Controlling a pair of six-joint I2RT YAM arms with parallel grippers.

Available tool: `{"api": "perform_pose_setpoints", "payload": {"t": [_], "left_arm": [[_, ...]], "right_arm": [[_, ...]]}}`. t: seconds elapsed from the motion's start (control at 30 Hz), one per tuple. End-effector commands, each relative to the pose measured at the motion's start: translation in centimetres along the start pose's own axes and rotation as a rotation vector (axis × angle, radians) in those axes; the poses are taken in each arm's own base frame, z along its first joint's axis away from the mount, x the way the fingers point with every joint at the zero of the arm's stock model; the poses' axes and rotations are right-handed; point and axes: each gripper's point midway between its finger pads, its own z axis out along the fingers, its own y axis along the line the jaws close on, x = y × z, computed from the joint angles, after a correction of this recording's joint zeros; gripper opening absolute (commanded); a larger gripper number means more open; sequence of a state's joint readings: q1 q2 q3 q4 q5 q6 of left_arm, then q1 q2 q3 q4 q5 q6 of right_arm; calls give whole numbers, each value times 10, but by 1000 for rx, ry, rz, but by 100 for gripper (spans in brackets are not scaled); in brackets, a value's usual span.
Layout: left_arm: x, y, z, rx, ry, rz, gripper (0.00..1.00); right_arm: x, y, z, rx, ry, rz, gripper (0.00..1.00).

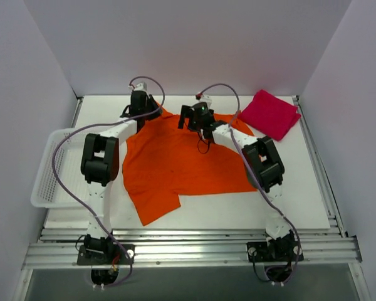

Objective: Fold and stack the t-shirts
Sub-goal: Flatten out the tshirt

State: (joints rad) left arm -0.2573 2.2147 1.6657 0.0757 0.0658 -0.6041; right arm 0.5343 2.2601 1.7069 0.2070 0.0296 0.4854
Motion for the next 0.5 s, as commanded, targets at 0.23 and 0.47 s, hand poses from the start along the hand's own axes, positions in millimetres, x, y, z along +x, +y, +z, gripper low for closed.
{"api": "perform_pose_setpoints", "payload": {"t": [0.23,0.47], "left_arm": [[9,16,37,-62,71,-4,49],[8,18,46,-74,52,-13,49]], "right_arm": [[-16,-75,-53,214,-124,12,93],[-14,-71,-50,177,-114,26,91]]}}
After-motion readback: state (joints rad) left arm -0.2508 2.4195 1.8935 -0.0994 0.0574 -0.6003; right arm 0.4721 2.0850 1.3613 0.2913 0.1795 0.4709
